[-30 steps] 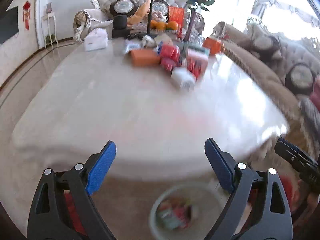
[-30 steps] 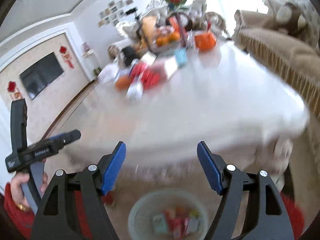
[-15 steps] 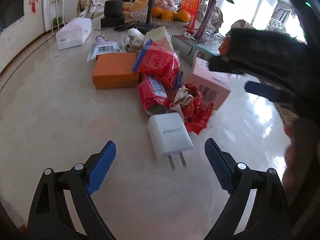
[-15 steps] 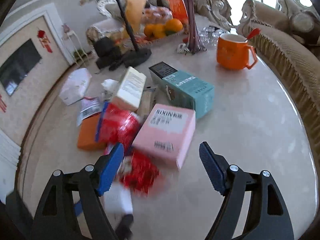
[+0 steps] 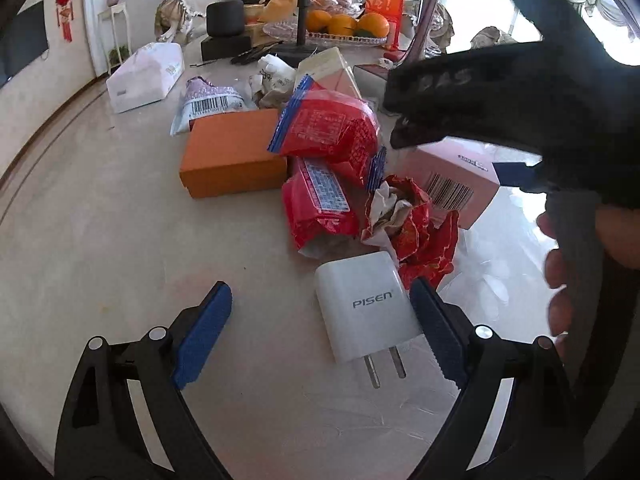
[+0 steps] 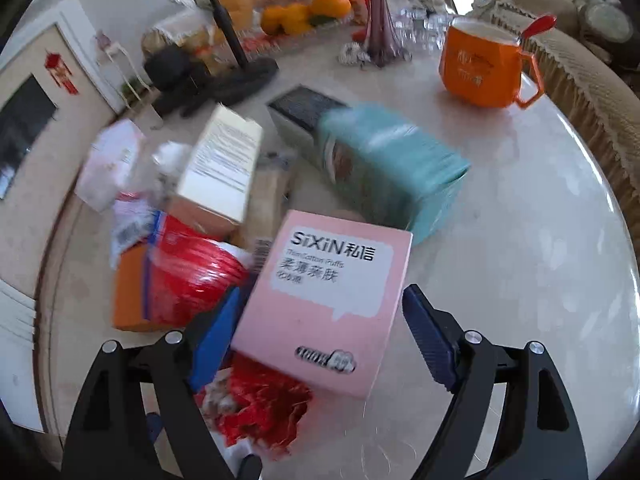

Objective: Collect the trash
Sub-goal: 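Move both open tools back toward the table items, the pink box and white charger, then grasp the white PISEN charger with the left tool while the right tool grasps the pink SiXiN box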

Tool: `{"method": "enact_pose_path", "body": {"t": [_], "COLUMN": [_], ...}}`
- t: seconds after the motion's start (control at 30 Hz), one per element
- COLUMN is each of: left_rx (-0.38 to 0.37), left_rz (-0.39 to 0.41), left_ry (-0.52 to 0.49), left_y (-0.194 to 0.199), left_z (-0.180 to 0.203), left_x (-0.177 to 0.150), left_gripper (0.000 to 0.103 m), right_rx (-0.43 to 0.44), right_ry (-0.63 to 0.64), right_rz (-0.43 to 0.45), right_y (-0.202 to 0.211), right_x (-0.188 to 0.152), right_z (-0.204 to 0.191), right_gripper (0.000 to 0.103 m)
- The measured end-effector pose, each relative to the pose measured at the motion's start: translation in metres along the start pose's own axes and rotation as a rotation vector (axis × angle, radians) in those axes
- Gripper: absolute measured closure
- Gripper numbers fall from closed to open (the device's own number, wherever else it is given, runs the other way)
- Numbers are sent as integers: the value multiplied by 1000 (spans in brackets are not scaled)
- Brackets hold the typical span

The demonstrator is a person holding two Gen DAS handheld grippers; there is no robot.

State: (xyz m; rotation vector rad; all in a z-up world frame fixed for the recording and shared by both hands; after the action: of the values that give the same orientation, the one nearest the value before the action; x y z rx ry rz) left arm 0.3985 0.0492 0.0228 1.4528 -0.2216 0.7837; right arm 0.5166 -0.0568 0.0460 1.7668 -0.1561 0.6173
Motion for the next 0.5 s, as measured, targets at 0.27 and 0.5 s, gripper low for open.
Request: {"method": "enact_pose_path", "body": {"t": [0.27,0.5], "left_rx": [1,63], "left_rz": [-7,-20], "left_ry": [-41,-95], "left_y": [1,-6], "left_z": [-10,-7], "left_x": [0,3], "left_gripper": [15,15], "right_rx": [-64,-95], "right_ry": [166,231], "right_rz": [-6,21], "right_y": [-7,1], "right_x": [-14,-22], "right_z": [9,18], "right_gripper": [26,39]}}
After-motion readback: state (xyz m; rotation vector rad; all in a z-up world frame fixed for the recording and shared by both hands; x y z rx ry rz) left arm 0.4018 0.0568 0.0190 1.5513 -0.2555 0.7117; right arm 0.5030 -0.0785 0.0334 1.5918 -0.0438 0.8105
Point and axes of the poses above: each gripper's, at about its wrist camera, not at the fingertips, and y roughly against the way its jaws point, z to its right, x to its top, the point moved 3 cm from there along -y, roughly the way its jaws point, and after that the axes turned 7 degrees about y, right-handed, at the moved point
